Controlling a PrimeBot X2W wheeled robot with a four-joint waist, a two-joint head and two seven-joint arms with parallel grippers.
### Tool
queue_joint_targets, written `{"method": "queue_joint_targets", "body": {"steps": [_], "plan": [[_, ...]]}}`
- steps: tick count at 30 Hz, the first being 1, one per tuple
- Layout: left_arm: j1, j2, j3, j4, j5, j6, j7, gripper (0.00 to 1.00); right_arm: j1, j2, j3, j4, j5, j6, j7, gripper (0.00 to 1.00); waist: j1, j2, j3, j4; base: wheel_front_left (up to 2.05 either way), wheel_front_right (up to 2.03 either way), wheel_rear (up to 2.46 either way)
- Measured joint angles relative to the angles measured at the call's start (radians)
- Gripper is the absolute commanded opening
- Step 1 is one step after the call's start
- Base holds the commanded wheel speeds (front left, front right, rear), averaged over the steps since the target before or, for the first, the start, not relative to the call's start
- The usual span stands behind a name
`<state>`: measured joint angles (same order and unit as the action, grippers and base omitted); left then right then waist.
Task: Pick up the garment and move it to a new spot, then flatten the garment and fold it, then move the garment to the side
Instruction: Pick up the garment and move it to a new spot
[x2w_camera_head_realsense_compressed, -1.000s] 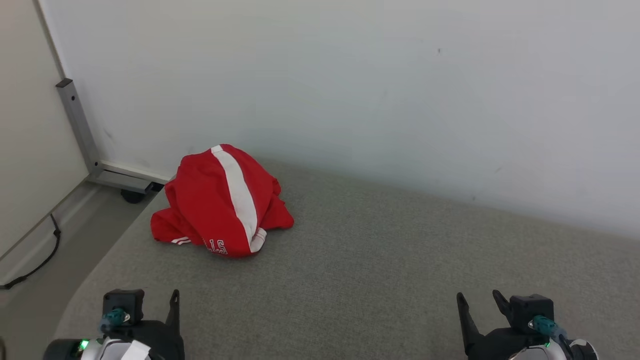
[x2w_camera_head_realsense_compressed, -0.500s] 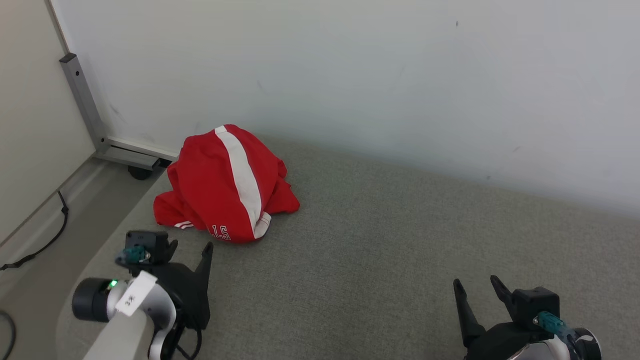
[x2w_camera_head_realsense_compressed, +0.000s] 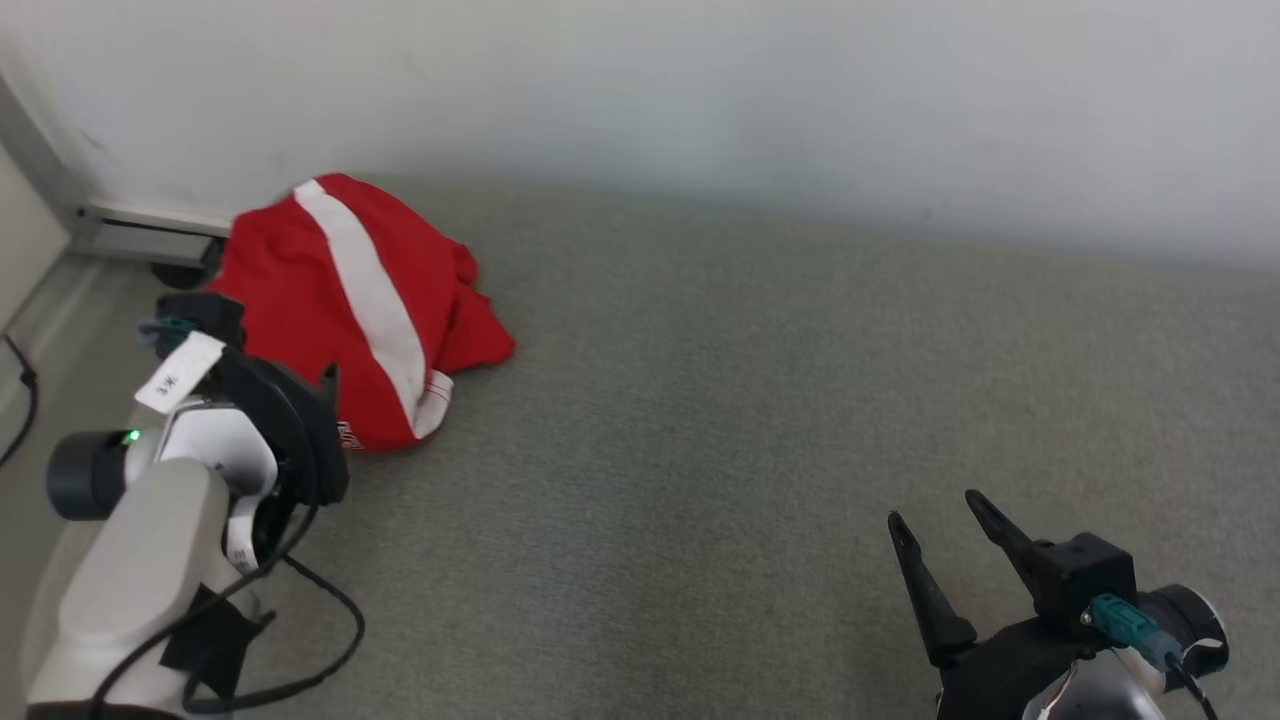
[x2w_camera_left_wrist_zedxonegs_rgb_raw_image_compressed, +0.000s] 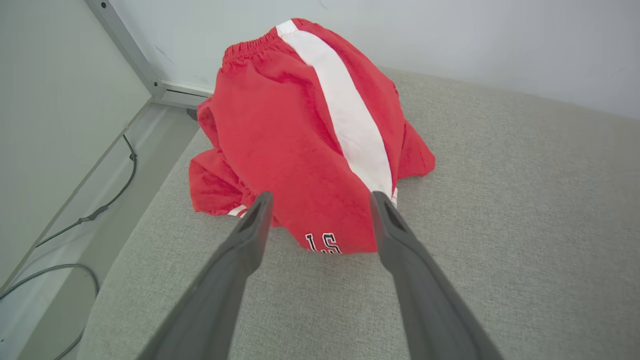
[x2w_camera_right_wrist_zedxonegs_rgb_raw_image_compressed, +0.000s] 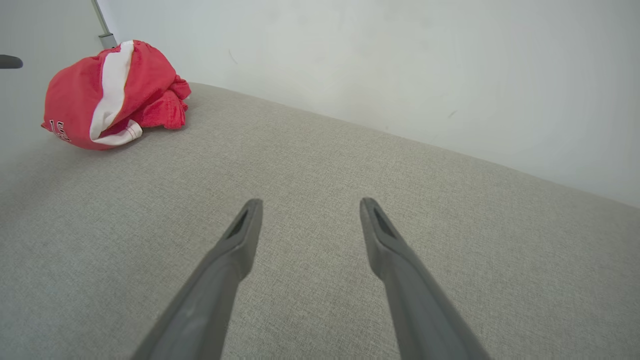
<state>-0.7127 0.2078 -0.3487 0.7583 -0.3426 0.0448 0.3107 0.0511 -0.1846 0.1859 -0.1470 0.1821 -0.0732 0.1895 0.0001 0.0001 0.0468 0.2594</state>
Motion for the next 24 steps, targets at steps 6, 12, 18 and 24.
{"method": "queue_joint_targets", "body": {"steps": [6, 12, 18, 24], "plan": [[-0.062, 0.016, 0.012, 0.041, 0.002, 0.015, 0.041, 1.00, -0.045, -0.018, 0.010, -0.073, -0.001, 0.030, 0.051, 1.00, 0.0001, 0.0000, 0.085, -0.050, 0.00, 0.00, 0.00], [-0.124, 0.042, 0.003, 0.071, 0.044, 0.042, 0.068, 1.00, -0.082, -0.034, 0.009, -0.136, 0.001, 0.044, 0.093, 1.00, 0.0002, 0.0001, 0.176, -0.088, 0.00, 0.00, 0.00], [-0.186, 0.074, -0.003, 0.111, 0.094, 0.062, 0.086, 1.00, -0.138, -0.047, -0.012, -0.176, 0.001, 0.048, 0.112, 1.00, 0.0002, 0.0000, 0.267, -0.115, 0.00, 0.00, 0.00], [-0.207, 0.056, 0.004, 0.166, 0.103, 0.070, 0.098, 0.00, -0.165, -0.052, -0.019, -0.171, 0.002, 0.053, 0.129, 1.00, 0.0001, 0.0000, 0.333, -0.136, 0.00, 0.00, 0.00]]}}
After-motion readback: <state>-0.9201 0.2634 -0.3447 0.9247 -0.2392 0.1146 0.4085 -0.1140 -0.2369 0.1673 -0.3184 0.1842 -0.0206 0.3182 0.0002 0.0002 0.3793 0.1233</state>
